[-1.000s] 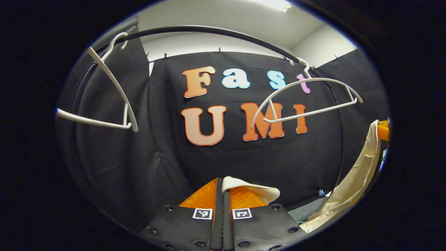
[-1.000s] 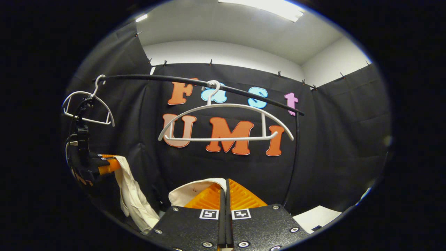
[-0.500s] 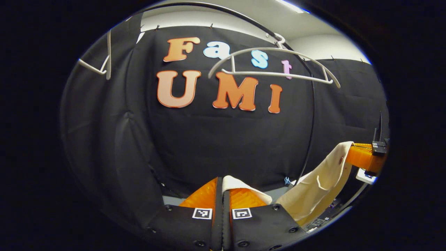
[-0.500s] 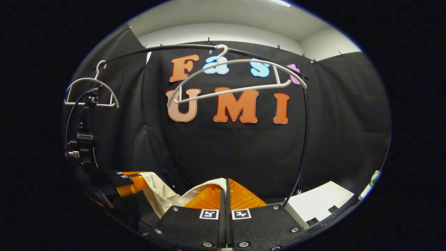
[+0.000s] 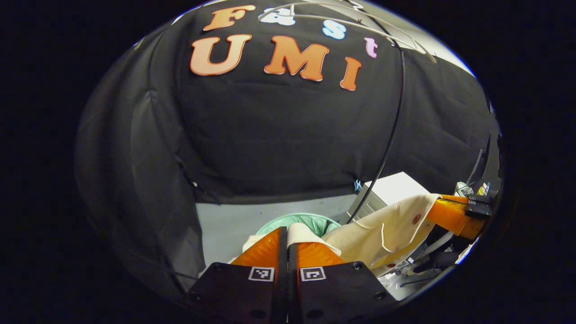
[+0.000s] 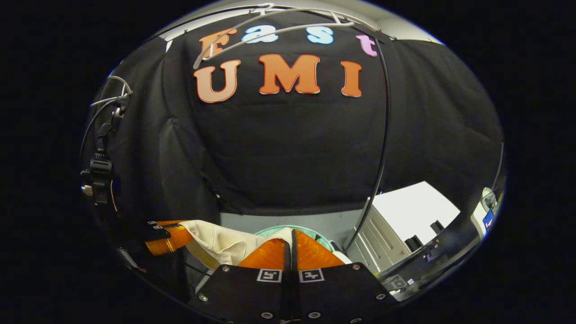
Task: Grasp the clothes on the hanger with both hands and then place them into the laundry hamper below.
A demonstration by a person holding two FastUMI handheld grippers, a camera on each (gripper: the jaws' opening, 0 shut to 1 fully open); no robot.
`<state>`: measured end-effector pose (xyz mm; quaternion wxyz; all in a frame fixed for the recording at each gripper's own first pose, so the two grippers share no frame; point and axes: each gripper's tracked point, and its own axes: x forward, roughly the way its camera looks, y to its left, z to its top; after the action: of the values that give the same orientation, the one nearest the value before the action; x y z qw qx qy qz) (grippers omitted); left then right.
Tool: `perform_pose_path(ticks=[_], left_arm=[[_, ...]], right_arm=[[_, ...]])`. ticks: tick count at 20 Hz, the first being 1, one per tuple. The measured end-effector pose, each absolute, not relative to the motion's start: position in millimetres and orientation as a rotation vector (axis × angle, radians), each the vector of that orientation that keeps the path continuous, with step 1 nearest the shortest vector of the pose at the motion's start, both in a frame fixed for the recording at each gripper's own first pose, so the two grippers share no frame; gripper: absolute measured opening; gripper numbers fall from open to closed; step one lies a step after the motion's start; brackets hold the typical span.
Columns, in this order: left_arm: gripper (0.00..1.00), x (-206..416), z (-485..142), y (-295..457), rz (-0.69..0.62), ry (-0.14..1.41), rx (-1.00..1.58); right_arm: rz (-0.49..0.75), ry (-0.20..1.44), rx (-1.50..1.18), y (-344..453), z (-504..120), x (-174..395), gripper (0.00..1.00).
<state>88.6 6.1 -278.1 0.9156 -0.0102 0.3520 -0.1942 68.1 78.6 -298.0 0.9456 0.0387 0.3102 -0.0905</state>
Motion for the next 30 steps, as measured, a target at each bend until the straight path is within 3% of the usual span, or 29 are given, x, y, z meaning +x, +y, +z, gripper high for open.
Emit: perform_pose_path(ticks=[6,13,17,18,20,21,22,23,24,25,30], left_arm=[[0.06,64.8,-325.8,15.6,-0.344,0.892,-0.022],[0.07,57.3,-345.4,23.4,-0.316,0.961,-0.074],[0.14,52.7,-350.7,33.8,-0.289,0.97,-0.016],[0.19,54.1,-348.8,36.1,-0.286,0.972,-0.014],[0.47,54.1,-347.7,36.3,-0.281,0.974,-0.021],[0.6,53.8,-349.3,37.2,-0.277,0.977,-0.022],[0.66,53.1,-350.7,38.4,-0.272,0.98,-0.023],[0.82,53.2,-350.6,40.2,-0.264,0.983,-0.018],[0.97,52.0,-351.3,42.0,-0.26,0.983,-0.014],[0.99,51.6,-348.9,42.4,-0.257,0.981,-0.012],[0.98,51.9,-341.6,39.9,-0.273,0.952,-0.008]], right_arm=[[-0.2,0.76,0.131,80.0,-348.8,53.3,0.0],[-0.227,0.901,0.196,78.3,-389.0,33.4,0.01],[-0.249,0.927,0.234,77.8,-395.6,29.2,0.13],[-0.25,0.92,0.237,77.3,-394.9,30.2,0.25],[-0.253,0.921,0.229,74.4,-398.8,32.1,0.42],[-0.254,0.92,0.225,73.5,-399.4,31.5,0.42],[-0.255,0.922,0.221,73.6,-400.0,30.1,0.63],[-0.255,0.925,0.218,74.4,-399.6,28.7,0.67],[-0.256,0.927,0.217,74.5,-400.9,27.9,0.86],[-0.258,0.928,0.218,73.5,-400.2,27.9,0.94],[-0.275,0.943,0.217,71.0,-402.4,20.0,0.95]])
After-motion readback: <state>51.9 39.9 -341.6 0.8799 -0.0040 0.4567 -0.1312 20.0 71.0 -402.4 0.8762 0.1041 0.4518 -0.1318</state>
